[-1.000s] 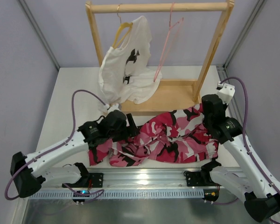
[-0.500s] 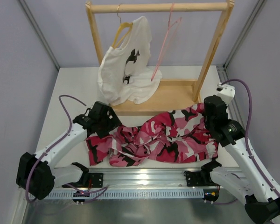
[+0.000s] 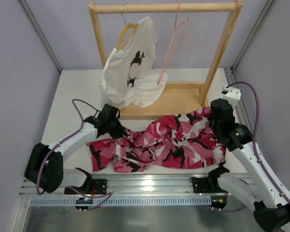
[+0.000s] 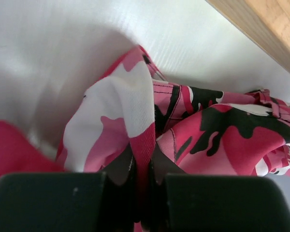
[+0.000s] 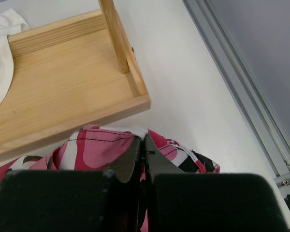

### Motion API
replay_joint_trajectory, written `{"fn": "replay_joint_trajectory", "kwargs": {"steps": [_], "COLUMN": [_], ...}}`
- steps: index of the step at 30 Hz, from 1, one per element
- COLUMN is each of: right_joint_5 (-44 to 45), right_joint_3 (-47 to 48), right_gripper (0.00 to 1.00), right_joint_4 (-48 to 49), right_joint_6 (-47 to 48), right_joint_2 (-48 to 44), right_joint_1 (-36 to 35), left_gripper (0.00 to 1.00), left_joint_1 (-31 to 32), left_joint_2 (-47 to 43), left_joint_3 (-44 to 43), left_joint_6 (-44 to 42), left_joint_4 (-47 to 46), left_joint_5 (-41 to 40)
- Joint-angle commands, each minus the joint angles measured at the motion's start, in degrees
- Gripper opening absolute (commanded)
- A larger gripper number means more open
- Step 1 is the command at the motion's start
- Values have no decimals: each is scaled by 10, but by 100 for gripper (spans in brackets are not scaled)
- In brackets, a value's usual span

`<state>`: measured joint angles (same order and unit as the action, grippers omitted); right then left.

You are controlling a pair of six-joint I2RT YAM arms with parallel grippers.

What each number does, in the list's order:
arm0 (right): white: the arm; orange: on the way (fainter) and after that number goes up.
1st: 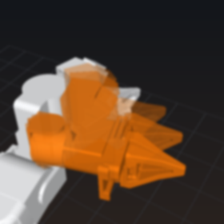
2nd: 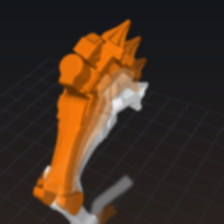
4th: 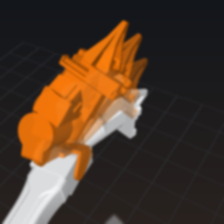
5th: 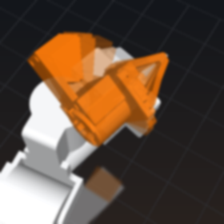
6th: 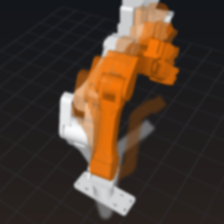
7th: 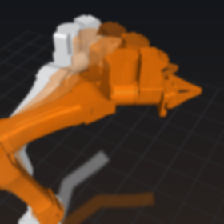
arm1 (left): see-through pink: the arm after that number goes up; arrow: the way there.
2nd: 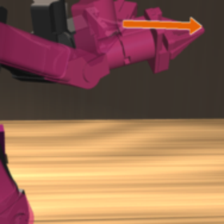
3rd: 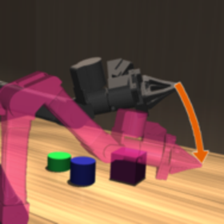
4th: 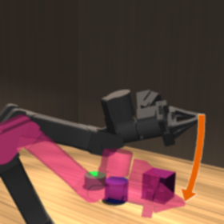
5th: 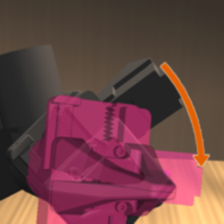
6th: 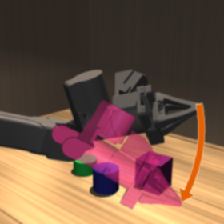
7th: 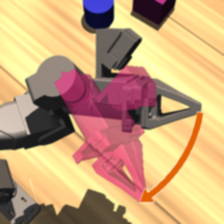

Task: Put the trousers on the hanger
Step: Fold the trousers

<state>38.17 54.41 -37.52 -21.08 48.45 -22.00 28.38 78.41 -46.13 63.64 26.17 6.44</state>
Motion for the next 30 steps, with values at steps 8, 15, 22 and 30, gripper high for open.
{"fn": "replay_joint_trajectory", "kwargs": {"steps": [8, 15, 22, 30], "right_joint_5": [-124, -162, 6, 31], "right_joint_3": [13, -12, 41, 84], "right_gripper": [4, 4, 4, 4], "right_joint_4": [59, 82, -28, -102], "right_joint_6": [-36, -46, -29, -27], "right_joint_2": [-11, -9, 24, 32], "right_joint_1": [1, 1, 12, 14], "left_gripper": [1, 1, 55, 86], "left_joint_1": [-7, -7, -7, -30], "left_joint_2": [-226, -374, -384, -332], "left_joint_3": [-201, 1, 95, -29], "left_joint_6": [-81, 37, 52, -13], "left_joint_4": [344, 208, 148, 209], "left_joint_5": [-486, -347, -228, -365]}}
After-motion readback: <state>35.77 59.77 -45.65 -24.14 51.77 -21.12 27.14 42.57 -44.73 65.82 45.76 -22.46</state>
